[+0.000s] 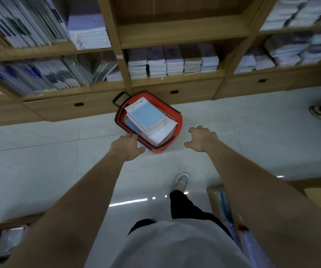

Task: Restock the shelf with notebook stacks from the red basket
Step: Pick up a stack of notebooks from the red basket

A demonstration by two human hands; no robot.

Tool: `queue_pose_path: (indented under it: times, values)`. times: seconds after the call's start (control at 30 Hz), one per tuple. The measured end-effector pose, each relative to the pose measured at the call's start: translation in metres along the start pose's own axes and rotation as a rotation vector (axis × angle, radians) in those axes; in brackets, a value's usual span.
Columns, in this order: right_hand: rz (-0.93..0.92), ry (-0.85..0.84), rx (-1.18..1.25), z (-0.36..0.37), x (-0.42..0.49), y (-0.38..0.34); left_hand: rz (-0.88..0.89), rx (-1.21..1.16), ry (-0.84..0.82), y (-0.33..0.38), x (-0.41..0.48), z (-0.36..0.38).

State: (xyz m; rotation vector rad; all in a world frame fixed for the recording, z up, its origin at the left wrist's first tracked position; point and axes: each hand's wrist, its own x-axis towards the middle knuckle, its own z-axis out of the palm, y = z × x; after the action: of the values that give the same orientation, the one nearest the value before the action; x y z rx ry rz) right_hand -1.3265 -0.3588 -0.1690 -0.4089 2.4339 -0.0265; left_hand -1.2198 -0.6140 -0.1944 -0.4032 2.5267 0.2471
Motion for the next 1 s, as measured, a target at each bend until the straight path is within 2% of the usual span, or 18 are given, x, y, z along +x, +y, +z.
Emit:
queue_pose_path:
  times: [0.33, 0.63, 0.77, 0.87, 1.0]
  values:
    - [-0.087, -0.046, -0.101, -0.126, 0.157, 0.016, -0.095, -0.206, 0.025, 0.049, 0.129, -0.093]
    - [-0.183, -0.015, -0.148, -0.2, 0.257, -0.003, -0.163, -0.115, -0.045, 0.036, 0.214, -0.138]
    - [-0.18, -0.04, -0.201, -0.225, 0.296, -0.007, -0.171, -0.162, -0.009, 0.031, 0.243, -0.155]
    - [-0.26, -0.092, -0.23, -0.239, 0.333, -0.021, -0.235, -0.231, 0.017, 0.027, 0.256, -0.157]
    - [-0.453, -0.146, -0.335, -0.26, 0.367, -0.055, -0.425, -0.338, 0.035, 0.025, 0.271, -0.149]
